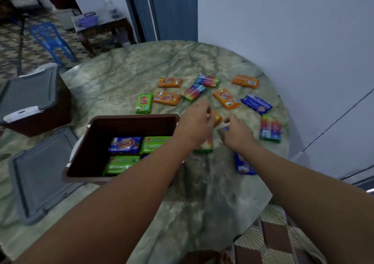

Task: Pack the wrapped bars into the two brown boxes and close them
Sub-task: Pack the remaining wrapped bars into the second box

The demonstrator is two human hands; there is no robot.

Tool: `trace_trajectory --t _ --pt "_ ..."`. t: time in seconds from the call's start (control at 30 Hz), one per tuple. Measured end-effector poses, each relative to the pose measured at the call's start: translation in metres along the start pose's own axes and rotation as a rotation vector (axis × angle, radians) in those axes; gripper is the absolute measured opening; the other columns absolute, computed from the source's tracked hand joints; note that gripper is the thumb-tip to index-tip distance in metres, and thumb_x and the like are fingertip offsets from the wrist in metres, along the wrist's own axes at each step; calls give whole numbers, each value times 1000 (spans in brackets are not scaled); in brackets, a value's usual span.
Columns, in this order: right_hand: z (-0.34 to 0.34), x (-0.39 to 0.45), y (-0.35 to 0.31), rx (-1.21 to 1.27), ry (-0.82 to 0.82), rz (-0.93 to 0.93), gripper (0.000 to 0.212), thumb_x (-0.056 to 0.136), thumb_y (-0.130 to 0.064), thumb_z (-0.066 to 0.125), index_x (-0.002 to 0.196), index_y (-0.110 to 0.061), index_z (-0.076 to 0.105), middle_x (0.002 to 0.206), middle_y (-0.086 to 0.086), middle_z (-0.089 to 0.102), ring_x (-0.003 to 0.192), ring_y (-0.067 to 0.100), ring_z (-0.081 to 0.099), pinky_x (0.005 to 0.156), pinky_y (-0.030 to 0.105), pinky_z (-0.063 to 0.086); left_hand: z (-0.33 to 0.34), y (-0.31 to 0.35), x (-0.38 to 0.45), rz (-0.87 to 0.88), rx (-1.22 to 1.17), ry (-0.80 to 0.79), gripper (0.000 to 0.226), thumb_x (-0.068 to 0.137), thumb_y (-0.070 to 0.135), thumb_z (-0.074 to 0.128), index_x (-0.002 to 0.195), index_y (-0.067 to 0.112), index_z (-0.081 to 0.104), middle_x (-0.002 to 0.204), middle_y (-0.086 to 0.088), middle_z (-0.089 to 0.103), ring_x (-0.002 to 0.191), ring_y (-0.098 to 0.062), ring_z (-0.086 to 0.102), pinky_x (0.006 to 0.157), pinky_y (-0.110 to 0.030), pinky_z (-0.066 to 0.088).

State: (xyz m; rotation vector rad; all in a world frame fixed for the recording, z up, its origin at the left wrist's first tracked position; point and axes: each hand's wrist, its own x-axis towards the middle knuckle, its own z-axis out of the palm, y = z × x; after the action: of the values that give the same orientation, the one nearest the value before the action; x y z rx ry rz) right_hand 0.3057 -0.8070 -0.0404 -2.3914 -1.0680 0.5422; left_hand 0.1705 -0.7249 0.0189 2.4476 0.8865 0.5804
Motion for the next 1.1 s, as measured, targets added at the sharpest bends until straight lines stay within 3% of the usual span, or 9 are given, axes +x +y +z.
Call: trace_trajectory --t 0.13,0.33,0.53,0.6,0.8,0.9,0.97,1.03,1.1 --pt "-8 1 20 -34 -39 29 36 96 -37 63 125 -20 50 129 15 53 117 35 55 96 44 49 30 7 3 -72 77 -97 9 96 19 57 98 10 54 97 -14 63 90 -31 58 68 -36 39" --pt "-11 -1 43 -83 -43 51 40 97 -35 63 129 -15 48 130 17 51 116 37 56 96 47 50 63 -8 5 -198 282 -267 24 94 20 55 115 9 58 114 -18 60 106 -36 58 85 -43 48" --pt "-8 -7 58 -83 -59 133 50 93 -41 68 129 -16 45 129 14 51 113 34 58 91 43 51 81 -19 4 -228 590 -321 29 102 26 47 127 10 48 127 -19 53 117 -36 50 97 -44 41" --pt "-6 -10 62 -73 -62 138 51 93 -42 69 129 -16 44 129 14 50 112 33 58 90 42 50 85 -23 1 -216 641 -351 33 104 25 44 131 7 43 128 -20 50 117 -36 49 95 -44 41" --pt "-7 -15 64 -28 -38 155 50 92 -43 71 126 -19 43 127 11 49 111 30 56 93 43 52 88 -25 3 -577 179 -286 56 93 23 66 135 7 34 129 -26 52 116 -39 57 80 -40 48" --pt "-7 -16 64 -24 -45 186 57 90 -46 73 129 -20 41 132 12 47 114 29 55 93 45 53 82 -20 7 -734 -32 -248 76 83 22 80 139 6 32 132 -20 53 119 -36 58 90 -39 51" --pt "-7 -17 64 -25 -59 226 67 88 -50 74 135 -18 37 138 14 42 120 31 53 93 43 53 83 -16 6 -751 -71 -265 57 88 23 74 131 7 40 125 -17 58 115 -35 60 92 -41 53" --pt "-6 -19 64 -27 -74 267 82 85 -55 75 142 -15 31 146 17 36 129 34 48 95 43 50 86 -11 1 -720 -81 -284 28 96 27 61 113 11 45 112 -14 61 105 -33 60 84 -39 51" --pt "-4 -21 64 -50 -96 308 98 79 -63 78 146 -15 24 146 17 38 132 35 46 96 44 49 92 -8 -3 -709 -131 -282 23 93 22 60 108 14 43 108 -12 58 101 -31 58 82 -37 49"
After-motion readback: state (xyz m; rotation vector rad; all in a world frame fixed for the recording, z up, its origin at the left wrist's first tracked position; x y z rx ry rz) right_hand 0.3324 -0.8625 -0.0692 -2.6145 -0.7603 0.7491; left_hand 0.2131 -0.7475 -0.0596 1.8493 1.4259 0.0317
